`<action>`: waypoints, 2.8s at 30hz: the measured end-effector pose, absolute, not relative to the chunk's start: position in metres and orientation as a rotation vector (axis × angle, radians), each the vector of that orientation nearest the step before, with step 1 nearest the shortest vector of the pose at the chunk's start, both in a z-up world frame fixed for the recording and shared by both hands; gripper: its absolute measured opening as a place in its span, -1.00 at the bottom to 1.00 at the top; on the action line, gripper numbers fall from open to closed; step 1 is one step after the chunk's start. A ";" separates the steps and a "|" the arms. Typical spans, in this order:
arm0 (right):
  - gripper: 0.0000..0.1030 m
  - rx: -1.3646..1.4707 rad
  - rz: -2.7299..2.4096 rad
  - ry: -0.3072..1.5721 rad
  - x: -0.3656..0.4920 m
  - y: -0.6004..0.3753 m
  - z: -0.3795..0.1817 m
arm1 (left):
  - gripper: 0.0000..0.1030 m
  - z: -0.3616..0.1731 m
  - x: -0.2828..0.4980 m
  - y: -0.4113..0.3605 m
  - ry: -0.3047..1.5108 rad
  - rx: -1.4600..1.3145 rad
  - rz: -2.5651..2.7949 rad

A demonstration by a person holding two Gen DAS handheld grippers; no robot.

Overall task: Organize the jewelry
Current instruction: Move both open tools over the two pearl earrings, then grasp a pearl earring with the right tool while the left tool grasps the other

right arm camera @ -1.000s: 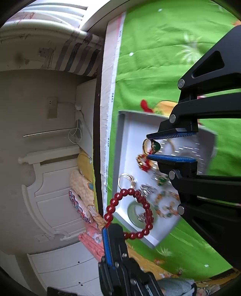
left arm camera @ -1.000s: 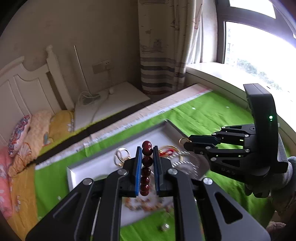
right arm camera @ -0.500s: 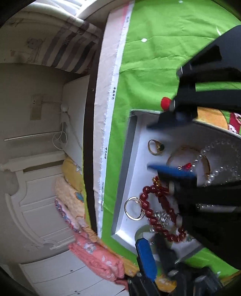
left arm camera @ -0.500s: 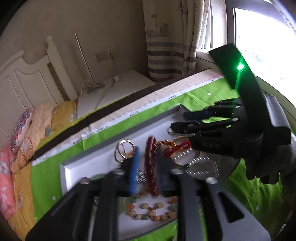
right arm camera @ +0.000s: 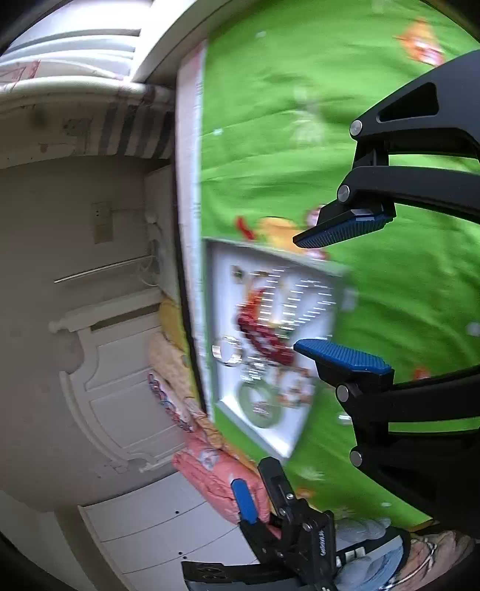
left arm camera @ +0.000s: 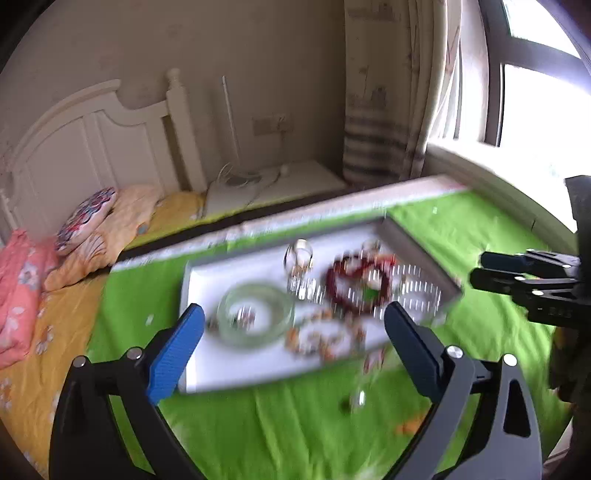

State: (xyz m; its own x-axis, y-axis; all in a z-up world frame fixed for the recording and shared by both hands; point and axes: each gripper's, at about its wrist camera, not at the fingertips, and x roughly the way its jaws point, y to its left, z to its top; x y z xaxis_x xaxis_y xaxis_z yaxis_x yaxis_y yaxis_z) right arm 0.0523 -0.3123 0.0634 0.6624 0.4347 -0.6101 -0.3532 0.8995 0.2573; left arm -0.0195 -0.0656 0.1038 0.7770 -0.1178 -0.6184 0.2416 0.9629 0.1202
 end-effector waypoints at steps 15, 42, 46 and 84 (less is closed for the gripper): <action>-0.01 -0.053 0.446 0.829 0.011 -0.262 0.036 | 0.89 0.035 -0.074 -0.035 0.813 0.114 -0.142; -0.10 -0.177 0.408 0.882 0.043 -0.212 0.022 | 0.89 0.029 -0.066 -0.040 0.856 0.094 -0.197; -0.20 -0.168 0.413 0.879 0.041 -0.214 0.022 | 0.89 0.028 -0.065 -0.041 0.864 0.095 -0.194; -0.69 0.017 0.442 0.769 0.021 -0.253 0.041 | -0.50 0.028 -0.025 -0.090 0.887 0.208 -0.296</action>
State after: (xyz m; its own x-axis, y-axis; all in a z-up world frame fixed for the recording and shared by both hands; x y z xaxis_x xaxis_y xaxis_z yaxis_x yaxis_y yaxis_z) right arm 0.0207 -0.2534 0.0406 0.6321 0.3921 -0.6684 -0.3798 0.9086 0.1738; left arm -0.0247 -0.0899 0.0279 0.5952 -0.1674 -0.7859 0.3379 0.9395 0.0558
